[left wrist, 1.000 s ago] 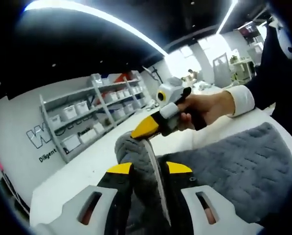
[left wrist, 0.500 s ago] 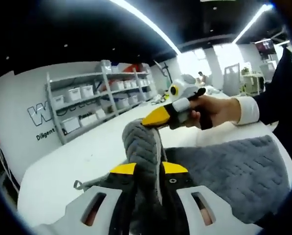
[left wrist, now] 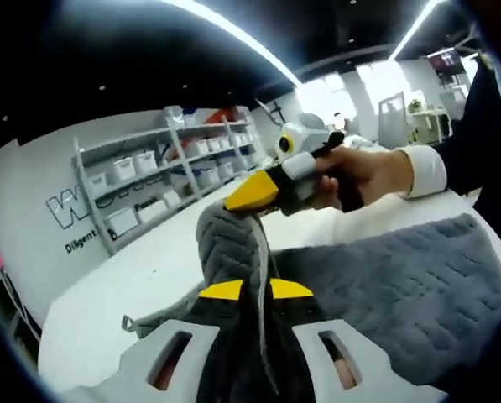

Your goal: Open the folded towel by lifting each exposed corner and separating the folded layers until the towel lies flat within the target outline without major curled edges

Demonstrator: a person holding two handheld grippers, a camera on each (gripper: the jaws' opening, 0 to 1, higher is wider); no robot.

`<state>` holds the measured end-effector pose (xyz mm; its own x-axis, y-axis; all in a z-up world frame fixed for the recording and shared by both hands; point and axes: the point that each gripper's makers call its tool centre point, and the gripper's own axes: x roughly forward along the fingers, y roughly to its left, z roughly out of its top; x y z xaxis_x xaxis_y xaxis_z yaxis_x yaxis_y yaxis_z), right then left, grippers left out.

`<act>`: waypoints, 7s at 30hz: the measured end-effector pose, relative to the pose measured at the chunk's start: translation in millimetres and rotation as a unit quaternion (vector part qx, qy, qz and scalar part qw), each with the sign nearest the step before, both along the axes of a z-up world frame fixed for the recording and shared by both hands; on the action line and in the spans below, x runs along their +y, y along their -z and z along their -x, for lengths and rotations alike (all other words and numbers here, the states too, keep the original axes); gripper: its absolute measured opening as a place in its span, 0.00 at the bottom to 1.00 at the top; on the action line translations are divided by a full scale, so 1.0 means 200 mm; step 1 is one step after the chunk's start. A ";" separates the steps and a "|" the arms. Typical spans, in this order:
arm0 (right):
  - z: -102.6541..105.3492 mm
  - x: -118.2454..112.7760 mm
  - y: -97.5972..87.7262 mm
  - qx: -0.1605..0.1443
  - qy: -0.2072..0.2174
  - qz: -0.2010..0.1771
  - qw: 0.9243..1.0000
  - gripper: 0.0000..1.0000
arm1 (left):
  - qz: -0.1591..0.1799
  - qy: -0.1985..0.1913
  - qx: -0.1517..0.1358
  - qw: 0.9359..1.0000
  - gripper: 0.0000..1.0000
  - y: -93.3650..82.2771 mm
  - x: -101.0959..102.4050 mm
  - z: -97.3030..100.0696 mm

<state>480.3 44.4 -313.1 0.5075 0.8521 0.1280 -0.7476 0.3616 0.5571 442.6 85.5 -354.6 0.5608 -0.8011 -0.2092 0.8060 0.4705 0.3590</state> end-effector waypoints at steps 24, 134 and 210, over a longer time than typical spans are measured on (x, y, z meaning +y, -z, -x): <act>-0.03 -0.11 -0.03 -0.012 0.033 0.031 0.999 0.00 | 0.129 -0.030 0.021 0.991 0.20 -0.18 0.15 -0.09; -0.30 -0.71 0.30 -0.089 0.153 0.374 0.911 0.00 | -0.142 -0.122 0.042 0.981 0.00 0.26 0.34 -0.19; -0.36 -0.99 0.40 -0.124 0.193 0.500 0.835 0.05 | -0.158 -0.118 0.024 0.980 0.00 0.25 0.33 -0.19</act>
